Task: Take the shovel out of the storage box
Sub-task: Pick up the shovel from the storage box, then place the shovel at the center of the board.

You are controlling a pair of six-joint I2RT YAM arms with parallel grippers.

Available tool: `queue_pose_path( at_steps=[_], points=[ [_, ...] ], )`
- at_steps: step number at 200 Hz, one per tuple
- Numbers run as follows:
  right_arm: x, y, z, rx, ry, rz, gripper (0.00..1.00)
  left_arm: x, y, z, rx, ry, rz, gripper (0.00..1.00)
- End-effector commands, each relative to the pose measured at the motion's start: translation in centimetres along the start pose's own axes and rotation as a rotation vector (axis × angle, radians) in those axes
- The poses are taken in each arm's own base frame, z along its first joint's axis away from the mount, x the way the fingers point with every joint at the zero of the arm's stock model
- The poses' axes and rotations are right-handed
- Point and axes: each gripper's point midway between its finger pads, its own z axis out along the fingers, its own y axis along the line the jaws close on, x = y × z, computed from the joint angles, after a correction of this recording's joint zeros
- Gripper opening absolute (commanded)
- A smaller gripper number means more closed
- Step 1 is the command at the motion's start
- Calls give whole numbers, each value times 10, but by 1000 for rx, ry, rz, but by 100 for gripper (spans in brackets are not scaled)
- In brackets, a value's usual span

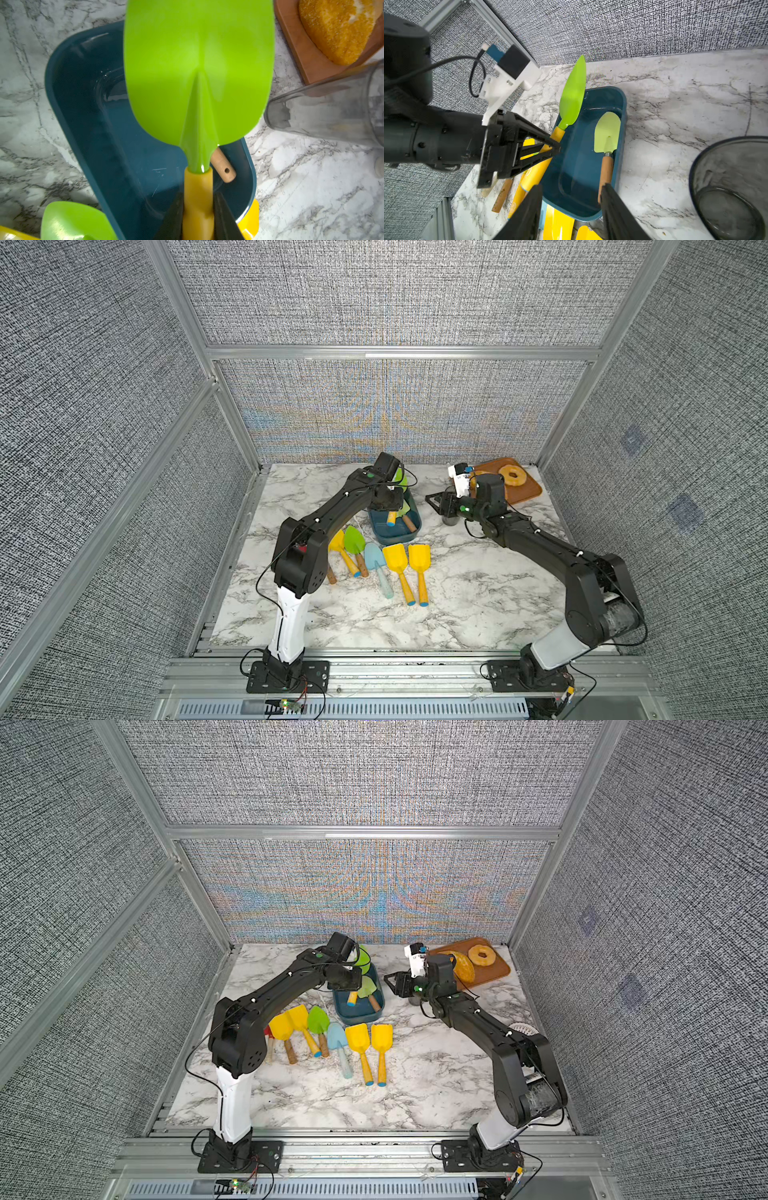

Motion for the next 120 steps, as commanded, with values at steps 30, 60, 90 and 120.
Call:
queue_pose_path(
  at_steps=[30,60,90,120],
  points=[
    [39,48,12,-121,102,49,60,-26,-26,-29,149,-185,39,2],
    [49,63,18,-124,98,125,58,-37,-35,-43,205,-267,-4,1],
    [57,69,27,-100,95,181,55,-40,-44,-45,241,-263,-14,1],
    [53,77,31,-114,65,213,55,-38,-45,-44,243,-260,-26,1]
  ],
)
